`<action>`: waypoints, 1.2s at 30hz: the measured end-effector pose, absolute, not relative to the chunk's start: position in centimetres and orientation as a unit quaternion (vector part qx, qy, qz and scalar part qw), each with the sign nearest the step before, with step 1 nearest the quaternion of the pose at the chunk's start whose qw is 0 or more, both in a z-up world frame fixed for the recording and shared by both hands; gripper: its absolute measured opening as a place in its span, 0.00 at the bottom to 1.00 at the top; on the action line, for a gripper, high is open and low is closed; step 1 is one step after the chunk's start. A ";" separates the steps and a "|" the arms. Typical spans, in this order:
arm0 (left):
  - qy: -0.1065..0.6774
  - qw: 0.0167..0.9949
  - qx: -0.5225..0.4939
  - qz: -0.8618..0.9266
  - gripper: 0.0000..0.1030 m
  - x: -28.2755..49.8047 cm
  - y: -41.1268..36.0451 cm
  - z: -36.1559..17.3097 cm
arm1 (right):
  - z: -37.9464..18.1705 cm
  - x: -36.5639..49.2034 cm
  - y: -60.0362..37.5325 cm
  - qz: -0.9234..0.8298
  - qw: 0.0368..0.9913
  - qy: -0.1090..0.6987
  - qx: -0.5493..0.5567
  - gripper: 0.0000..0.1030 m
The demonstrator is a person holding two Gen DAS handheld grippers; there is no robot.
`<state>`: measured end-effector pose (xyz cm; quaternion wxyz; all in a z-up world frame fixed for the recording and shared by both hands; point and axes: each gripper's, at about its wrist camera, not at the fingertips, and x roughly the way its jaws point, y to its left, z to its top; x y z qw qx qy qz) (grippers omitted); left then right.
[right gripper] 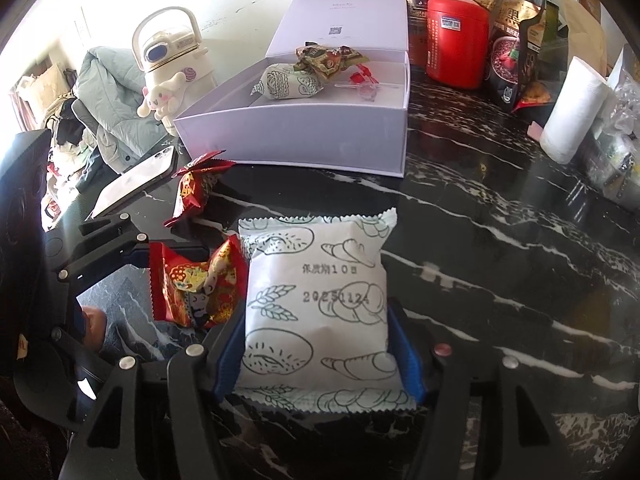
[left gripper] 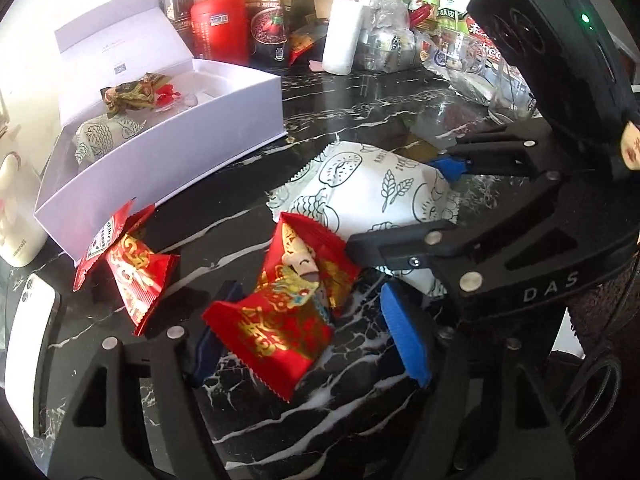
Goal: Organize objects
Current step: 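Lift the red candy wrapper with left tool while right tool holds the pastry packet, then carry the candy in left tool and pastry packet in right tool over the lavender box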
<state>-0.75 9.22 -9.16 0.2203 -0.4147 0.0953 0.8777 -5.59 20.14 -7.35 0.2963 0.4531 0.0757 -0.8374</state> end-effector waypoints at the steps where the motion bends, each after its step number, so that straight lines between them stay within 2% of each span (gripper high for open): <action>1: 0.092 0.213 -0.414 0.880 0.69 -0.8 9.1 -9.2 | -7.3 -5.6 20.2 -0.837 0.295 0.075 0.454 0.63; 4: 0.082 0.194 -0.417 0.884 0.67 -1.2 8.7 -9.2 | -7.3 -5.7 20.5 -0.838 0.291 0.072 0.456 0.63; 7: 0.077 0.185 -0.414 0.888 0.46 -1.3 8.5 -9.1 | -7.3 -5.8 20.9 -0.838 0.289 0.068 0.458 0.63; 14: 0.071 0.202 -0.427 0.879 0.44 -1.6 8.6 -8.9 | -7.1 -6.2 21.3 -0.837 0.288 0.053 0.462 0.59; 36: 0.071 0.180 -0.392 0.900 0.44 -3.0 7.5 -3.5 | -2.2 -6.6 21.2 -0.850 0.290 0.053 0.437 0.58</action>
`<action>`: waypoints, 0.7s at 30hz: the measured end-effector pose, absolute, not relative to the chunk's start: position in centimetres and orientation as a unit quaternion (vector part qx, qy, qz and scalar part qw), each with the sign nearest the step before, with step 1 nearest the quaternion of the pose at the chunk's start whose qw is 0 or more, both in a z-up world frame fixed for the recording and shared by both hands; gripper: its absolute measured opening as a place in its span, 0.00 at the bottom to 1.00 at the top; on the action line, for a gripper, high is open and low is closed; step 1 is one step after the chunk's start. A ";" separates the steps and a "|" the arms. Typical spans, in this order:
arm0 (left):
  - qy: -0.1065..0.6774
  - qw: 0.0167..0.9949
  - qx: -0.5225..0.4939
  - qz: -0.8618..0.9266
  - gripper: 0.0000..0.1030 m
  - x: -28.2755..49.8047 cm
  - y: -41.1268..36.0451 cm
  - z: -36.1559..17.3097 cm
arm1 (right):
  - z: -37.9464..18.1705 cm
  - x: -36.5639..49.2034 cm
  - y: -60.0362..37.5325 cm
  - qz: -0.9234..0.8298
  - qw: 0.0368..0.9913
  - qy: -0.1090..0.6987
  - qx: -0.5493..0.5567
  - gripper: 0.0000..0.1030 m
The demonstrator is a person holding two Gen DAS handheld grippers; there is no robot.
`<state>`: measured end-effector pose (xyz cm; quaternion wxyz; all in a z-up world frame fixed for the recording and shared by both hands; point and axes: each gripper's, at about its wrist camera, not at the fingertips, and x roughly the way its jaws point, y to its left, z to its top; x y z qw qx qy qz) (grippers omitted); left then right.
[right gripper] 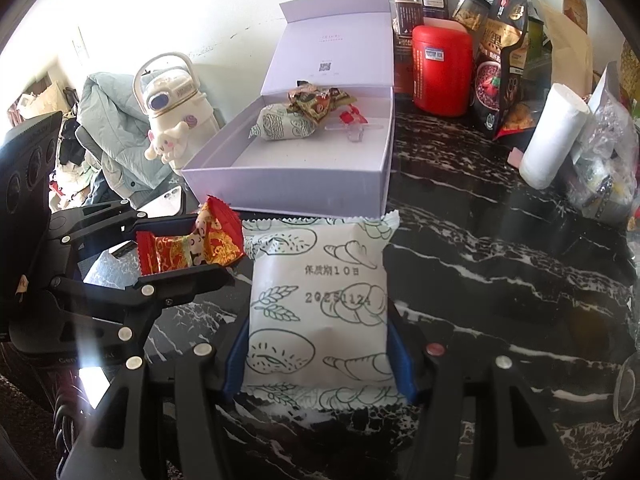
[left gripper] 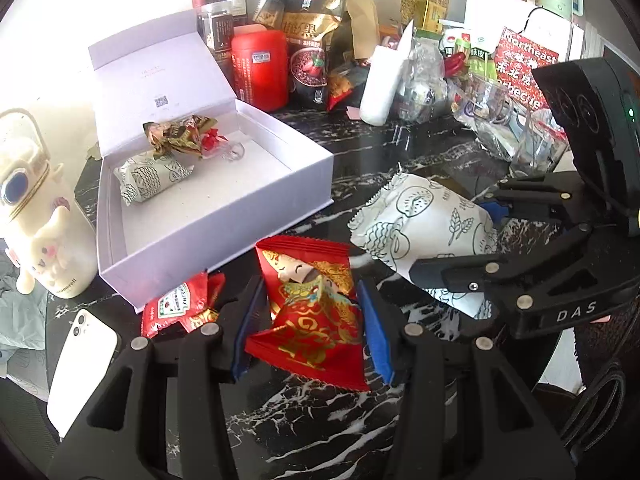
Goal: Organize objects
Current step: 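Carry the candy in left tool and pastry packet in right tool over the lavender box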
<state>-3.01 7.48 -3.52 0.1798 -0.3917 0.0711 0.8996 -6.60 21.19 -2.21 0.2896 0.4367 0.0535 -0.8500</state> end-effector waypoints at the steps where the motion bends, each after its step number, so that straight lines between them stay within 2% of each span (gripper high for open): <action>1: 0.070 0.178 -0.390 0.901 0.44 -3.0 7.4 -3.3 | -1.9 -6.6 21.2 -0.851 0.289 0.054 0.435 0.58; 21: 0.044 0.134 -0.368 0.919 0.44 -4.4 5.7 1.6 | 4.3 -7.0 19.3 -0.869 0.313 0.088 0.372 0.58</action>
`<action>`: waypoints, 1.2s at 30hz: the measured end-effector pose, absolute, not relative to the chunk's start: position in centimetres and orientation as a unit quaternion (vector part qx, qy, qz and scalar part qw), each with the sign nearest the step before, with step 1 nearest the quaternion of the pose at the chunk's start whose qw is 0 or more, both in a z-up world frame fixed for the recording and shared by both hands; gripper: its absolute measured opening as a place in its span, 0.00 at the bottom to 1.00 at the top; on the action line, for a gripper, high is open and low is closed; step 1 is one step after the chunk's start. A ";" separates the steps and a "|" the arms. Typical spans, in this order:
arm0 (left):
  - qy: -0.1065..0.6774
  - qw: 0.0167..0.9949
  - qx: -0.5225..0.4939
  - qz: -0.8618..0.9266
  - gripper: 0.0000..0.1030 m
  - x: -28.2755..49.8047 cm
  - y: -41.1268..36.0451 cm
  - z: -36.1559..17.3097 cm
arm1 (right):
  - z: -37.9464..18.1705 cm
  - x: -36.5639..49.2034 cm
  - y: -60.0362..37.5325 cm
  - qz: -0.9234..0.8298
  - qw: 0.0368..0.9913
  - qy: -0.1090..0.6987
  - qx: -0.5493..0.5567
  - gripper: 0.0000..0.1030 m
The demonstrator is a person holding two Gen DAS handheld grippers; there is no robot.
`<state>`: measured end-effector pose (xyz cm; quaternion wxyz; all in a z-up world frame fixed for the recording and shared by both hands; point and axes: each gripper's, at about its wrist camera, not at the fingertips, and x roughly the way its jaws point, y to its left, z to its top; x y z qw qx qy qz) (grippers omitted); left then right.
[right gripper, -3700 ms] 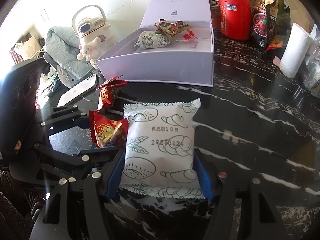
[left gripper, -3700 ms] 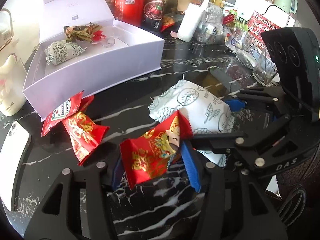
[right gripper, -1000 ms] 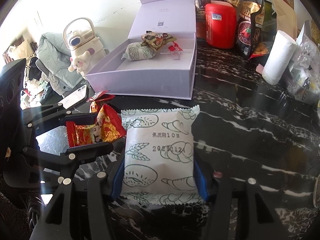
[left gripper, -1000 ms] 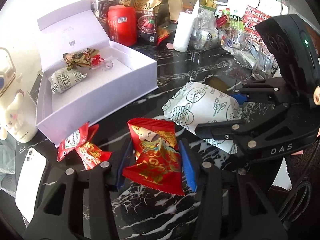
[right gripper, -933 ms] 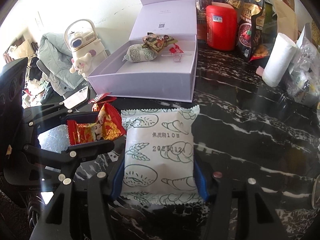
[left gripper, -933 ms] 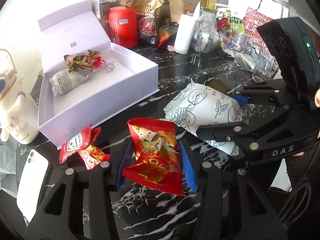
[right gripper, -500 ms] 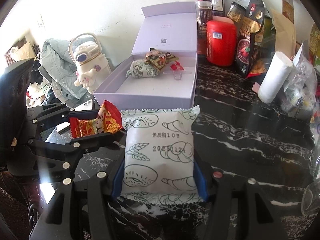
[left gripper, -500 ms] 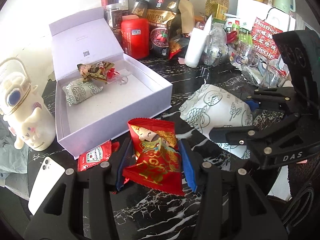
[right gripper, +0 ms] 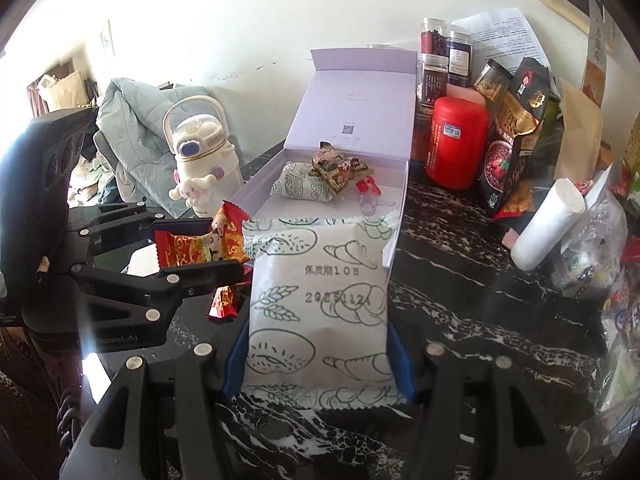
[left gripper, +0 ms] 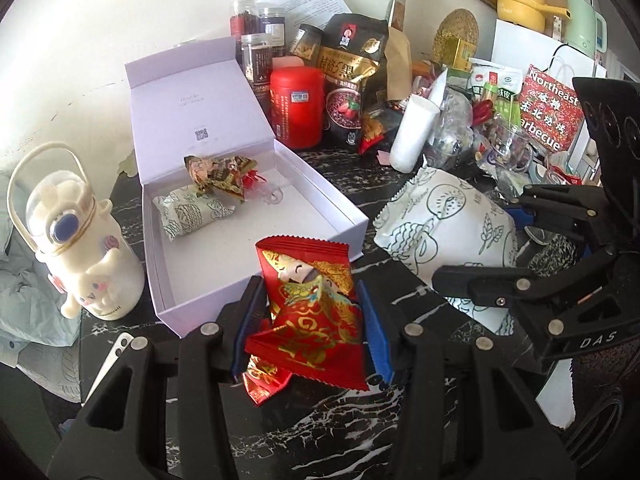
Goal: Organize objects
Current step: 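Carry the candy in left tool and pastry packet in right tool over the lavender box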
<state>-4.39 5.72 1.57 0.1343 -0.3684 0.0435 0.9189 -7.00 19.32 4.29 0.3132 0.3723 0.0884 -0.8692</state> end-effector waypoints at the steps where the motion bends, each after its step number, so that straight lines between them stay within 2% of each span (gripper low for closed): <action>1: 0.043 0.133 -0.365 0.920 0.44 -4.5 5.6 1.9 | 4.5 -7.1 19.3 -0.870 0.314 0.088 0.370 0.58; 25: 0.063 0.129 -0.318 0.937 0.44 -9.7 5.4 6.6 | 9.3 -12.2 17.7 -0.883 0.332 0.093 0.319 0.58; 36: 0.058 0.102 -0.325 0.938 0.44 -13.9 3.8 6.1 | 8.8 -16.9 16.1 -0.879 0.338 0.091 0.322 0.58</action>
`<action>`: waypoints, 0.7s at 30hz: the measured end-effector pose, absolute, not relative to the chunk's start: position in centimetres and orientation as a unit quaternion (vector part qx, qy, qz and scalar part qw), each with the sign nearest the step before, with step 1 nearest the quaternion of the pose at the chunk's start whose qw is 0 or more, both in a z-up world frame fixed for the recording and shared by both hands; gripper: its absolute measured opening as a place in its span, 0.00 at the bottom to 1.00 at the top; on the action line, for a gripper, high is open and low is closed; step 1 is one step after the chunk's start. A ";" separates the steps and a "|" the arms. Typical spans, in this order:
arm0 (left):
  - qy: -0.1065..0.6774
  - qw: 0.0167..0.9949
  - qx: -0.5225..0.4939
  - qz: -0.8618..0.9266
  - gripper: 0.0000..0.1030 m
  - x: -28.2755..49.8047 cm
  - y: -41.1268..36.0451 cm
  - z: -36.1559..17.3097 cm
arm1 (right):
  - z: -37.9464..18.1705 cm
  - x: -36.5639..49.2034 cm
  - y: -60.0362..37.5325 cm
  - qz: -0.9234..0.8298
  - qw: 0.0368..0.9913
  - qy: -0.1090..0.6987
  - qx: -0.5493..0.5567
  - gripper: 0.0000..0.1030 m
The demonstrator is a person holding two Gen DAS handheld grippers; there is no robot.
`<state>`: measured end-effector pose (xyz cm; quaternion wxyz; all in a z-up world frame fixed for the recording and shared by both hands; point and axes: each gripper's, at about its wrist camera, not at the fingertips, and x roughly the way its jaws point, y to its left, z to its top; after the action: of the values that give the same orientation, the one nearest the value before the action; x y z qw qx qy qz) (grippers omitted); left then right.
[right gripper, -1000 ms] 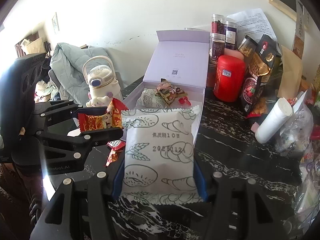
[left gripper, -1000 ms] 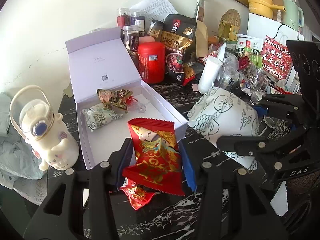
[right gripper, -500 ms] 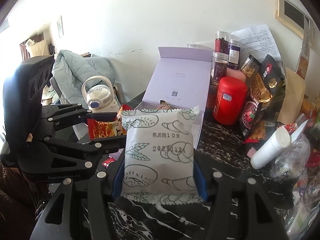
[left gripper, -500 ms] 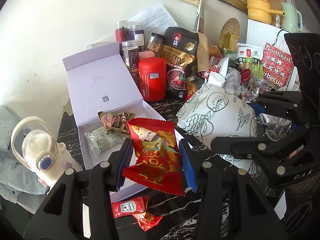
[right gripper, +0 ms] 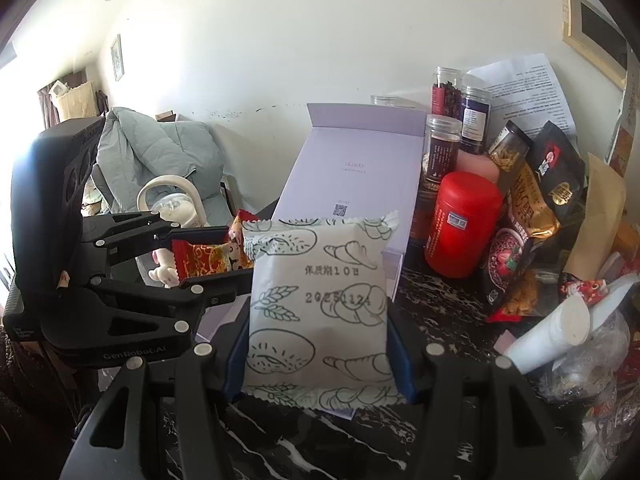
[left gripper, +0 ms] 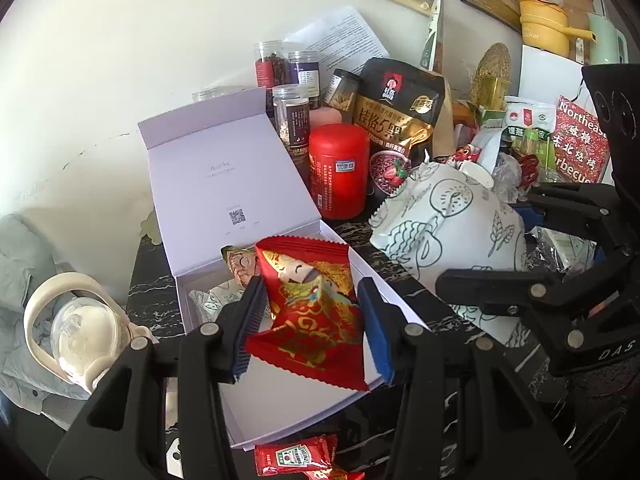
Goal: Organize objects
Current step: 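Carry the candy in left tool and pastry packet in right tool over the lavender box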
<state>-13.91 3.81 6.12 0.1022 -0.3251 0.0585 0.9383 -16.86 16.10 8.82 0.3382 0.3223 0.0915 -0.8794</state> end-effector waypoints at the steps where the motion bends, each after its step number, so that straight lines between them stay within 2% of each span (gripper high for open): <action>1: 0.058 0.101 -0.329 0.937 0.44 -14.4 3.7 5.8 | 8.5 -17.3 15.9 -0.879 0.339 0.091 0.324 0.57; 21: 0.033 0.060 -0.351 0.934 0.44 -20.8 0.8 1.6 | 4.1 -24.2 13.3 -0.863 0.360 0.074 0.347 0.58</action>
<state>-20.82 0.83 1.57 0.0602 -0.3513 0.0326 0.9338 -24.19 13.29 4.06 0.3604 0.3470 0.0744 -0.8627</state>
